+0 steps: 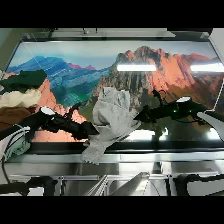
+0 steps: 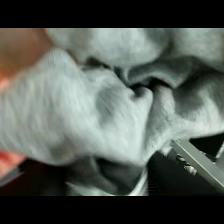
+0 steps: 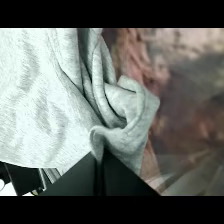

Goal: Fold the shirts.

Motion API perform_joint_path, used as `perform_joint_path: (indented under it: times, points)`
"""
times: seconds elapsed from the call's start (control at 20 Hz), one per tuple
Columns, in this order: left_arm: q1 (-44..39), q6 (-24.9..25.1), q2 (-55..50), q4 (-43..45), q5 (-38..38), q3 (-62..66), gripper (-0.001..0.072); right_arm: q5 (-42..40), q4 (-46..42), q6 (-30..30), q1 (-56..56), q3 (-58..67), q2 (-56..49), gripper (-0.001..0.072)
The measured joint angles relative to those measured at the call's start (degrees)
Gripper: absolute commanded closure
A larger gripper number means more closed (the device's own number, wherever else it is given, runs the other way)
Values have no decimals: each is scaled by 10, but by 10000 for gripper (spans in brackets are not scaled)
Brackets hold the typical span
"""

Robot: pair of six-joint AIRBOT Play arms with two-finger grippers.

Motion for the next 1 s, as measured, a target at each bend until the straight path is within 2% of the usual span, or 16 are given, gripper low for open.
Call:
perform_joint_path:
  times: [0.1,0.25,0.4,0.55,0.7,0.85,1.0]
  points:
    - [-15,11,-30,-13,-2,24,699,8,10,-11,1,2,-2,699]
    - [-26,21,-48,-36,-62,73,701,47,18,-21,2,10,17,700]
    - [-17,13,3,-51,-132,129,701,89,21,-25,-5,34,87,700]
    - [18,-22,118,-56,-181,189,700,92,30,-20,-27,73,218,699]
    - [78,-71,281,-59,-202,258,688,50,46,-16,-48,132,394,699]
    - [154,-107,445,-50,-166,333,685,-25,36,-14,-57,197,554,699]
    - [226,-130,534,-30,-128,389,683,-76,11,-13,-60,231,624,699]
